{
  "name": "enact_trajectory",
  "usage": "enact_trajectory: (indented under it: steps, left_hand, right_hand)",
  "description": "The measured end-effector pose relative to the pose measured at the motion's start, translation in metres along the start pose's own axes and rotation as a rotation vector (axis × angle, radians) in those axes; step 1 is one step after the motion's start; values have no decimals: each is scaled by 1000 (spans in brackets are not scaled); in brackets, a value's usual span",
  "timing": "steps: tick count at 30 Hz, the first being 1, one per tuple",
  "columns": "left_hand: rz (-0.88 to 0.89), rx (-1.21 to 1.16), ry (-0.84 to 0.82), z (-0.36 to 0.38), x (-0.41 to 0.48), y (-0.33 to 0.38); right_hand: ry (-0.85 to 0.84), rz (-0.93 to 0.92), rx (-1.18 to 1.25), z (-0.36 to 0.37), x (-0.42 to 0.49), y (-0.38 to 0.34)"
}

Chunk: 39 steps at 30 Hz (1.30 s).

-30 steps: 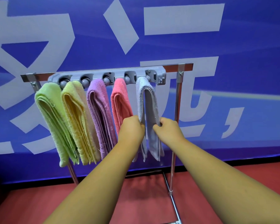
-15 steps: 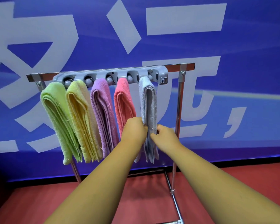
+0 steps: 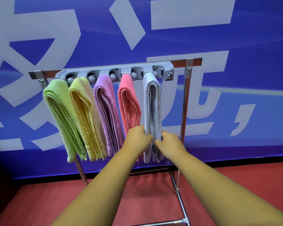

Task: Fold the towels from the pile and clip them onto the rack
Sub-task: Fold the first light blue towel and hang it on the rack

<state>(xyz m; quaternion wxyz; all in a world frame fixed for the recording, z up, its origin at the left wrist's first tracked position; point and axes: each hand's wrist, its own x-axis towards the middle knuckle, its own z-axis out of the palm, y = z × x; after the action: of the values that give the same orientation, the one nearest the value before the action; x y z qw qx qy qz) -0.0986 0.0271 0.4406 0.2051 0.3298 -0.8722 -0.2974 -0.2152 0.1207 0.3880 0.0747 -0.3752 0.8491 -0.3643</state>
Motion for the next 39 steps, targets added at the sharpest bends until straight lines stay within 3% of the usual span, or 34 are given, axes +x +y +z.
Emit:
enact_trajectory:
  steps: [11, 19, 27, 34, 39]
  left_hand:
    - [37, 33, 32, 13, -2, -18]
    - [-69, 159, 248, 17, -2, -31]
    - [-12, -111, 34, 40, -11, -19]
    - [-5, -46, 68, 44, -12, -19]
    - [-58, -1, 132, 47, -12, -26]
  right_hand:
    - [-29, -24, -3, 5, 4, 6]
    - [10, 38, -20, -10, -1, 16]
    - [-164, -105, 48, -16, -11, 18]
    - [-142, -90, 23, -15, -13, 22]
    - [-8, 10, -14, -16, -14, 24]
